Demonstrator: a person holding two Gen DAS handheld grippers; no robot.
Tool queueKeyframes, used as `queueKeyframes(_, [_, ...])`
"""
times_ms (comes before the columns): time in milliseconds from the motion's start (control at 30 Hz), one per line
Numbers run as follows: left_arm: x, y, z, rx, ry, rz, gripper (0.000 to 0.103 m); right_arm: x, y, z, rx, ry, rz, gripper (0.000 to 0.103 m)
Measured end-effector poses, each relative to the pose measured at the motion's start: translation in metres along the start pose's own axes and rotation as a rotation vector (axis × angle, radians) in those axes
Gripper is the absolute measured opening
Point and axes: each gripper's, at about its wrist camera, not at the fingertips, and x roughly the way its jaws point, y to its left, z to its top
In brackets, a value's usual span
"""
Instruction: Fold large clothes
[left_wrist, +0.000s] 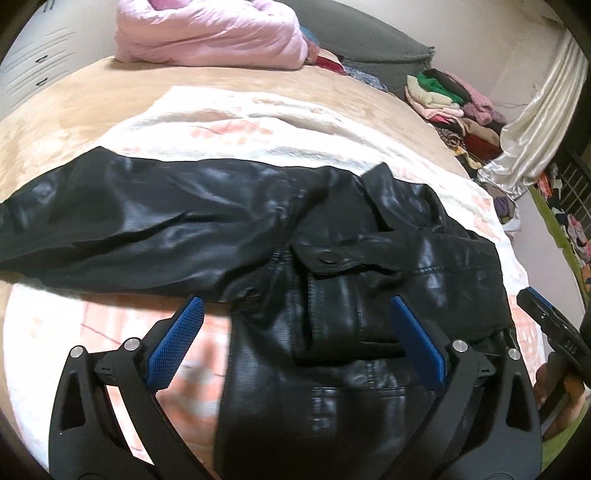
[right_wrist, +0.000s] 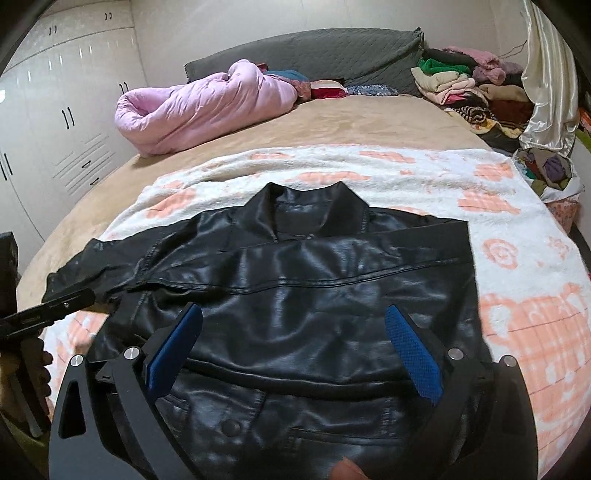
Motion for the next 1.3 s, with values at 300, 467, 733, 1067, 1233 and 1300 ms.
queueKeyframes(300, [-0.014,0.029,0.002,-0.040,-0.038,0.023,0.094,0.006,0.040,0.010,-0.040,0.007,0.020,0.099])
queueKeyframes(467, [-0.020,0.050,0.002,-0.075,-0.053,0.040,0.094,0.009,0.065,0.015,-0.076,0.009,0.035,0.099])
queueKeyframes(733, [-0.032,0.086,0.001,-0.147,-0.075,0.047,0.094,0.019,0.106,0.020,-0.130,0.019,0.063,0.099])
queueKeyframes(1067, [-0.044,0.131,-0.003,-0.244,-0.101,0.058,0.094,0.030,0.153,0.016,-0.180,0.043,0.093,0.099])
queueKeyframes(1233, [-0.050,0.157,-0.005,-0.308,-0.119,0.073,0.094,0.035,0.172,0.013,-0.204,0.055,0.106,0.099])
queueKeyframes(1300, [-0.052,0.167,-0.006,-0.328,-0.125,0.085,0.094,0.037,0.180,0.012,-0.213,0.061,0.114,0.099])
